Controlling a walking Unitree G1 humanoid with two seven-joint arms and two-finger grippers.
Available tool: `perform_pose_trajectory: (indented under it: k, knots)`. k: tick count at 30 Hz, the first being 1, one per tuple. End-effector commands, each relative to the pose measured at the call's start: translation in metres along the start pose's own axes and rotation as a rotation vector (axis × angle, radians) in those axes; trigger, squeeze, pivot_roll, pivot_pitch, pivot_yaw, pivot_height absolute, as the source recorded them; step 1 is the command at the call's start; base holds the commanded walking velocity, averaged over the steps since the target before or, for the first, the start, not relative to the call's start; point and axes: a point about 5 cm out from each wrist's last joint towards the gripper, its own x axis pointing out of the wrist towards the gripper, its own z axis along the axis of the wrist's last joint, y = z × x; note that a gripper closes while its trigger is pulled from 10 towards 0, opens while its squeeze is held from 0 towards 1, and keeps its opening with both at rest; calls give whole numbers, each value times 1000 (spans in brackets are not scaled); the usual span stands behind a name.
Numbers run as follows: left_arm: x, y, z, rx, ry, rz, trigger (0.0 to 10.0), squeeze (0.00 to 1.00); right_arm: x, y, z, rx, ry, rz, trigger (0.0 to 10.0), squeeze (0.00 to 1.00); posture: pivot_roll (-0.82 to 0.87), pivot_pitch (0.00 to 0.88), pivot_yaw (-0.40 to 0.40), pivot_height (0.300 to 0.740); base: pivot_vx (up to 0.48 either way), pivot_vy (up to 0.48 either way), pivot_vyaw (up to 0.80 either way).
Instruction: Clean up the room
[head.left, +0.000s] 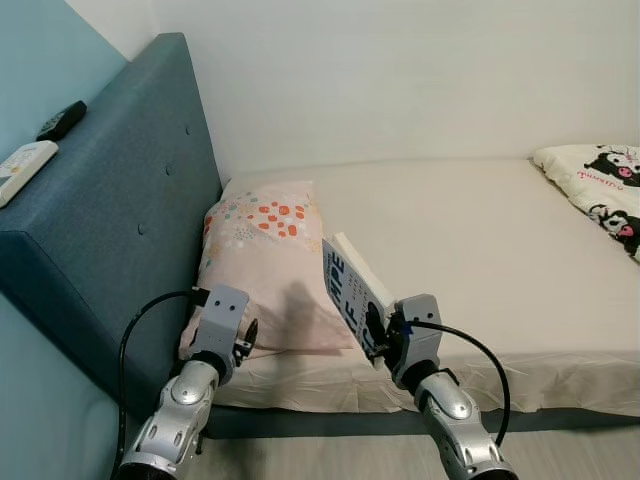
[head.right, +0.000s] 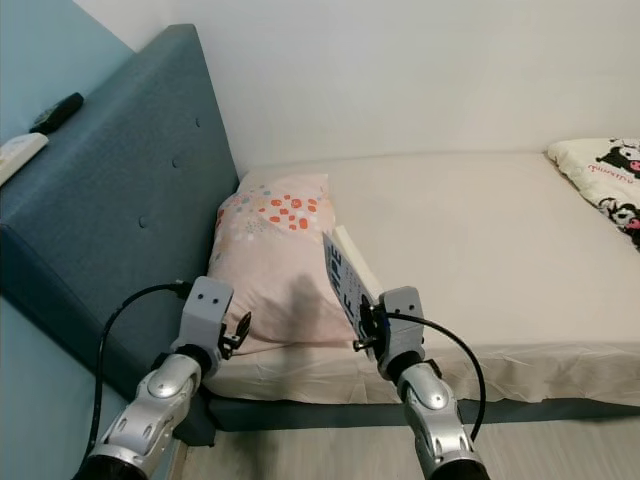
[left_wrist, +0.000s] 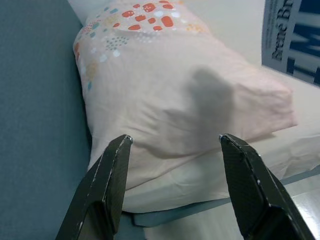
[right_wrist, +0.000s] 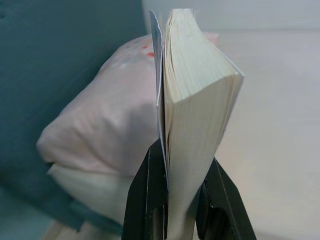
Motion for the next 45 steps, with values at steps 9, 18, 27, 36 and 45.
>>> perform_pose_trajectory:
  k: [9, 18, 27, 36, 45]
  knots:
    - [-1, 6, -9, -25, 38, 46, 10000, 0, 2, 13, 1, 100, 1, 77, 10000, 0, -51, 74, 13, 740, 0, 0, 0]
    - [0, 6, -2, -55, -15, 43, 10000, 0, 2, 10, 5, 60, -12, 82, 10000, 0, -54, 75, 10, 740, 74, 0, 0]
    - [-1, 7, 3, -95, -56, 58, 10000, 0, 0, 12, 3, 40, 1, 103, 10000, 0, -57, 78, 6, 740, 457, 0, 0]
    - [-2, 9, 3, -102, -61, 66, 10000, 0, 1, 11, 5, 35, 1, 107, 10000, 0, -56, 80, 2, 740, 470, 0, 0]
    - [-4, 17, -1, -124, -37, 116, 10000, 0, 1, 12, 5, 35, 3, 114, 10000, 0, -56, 81, 1, 740, 150, 0, 0]
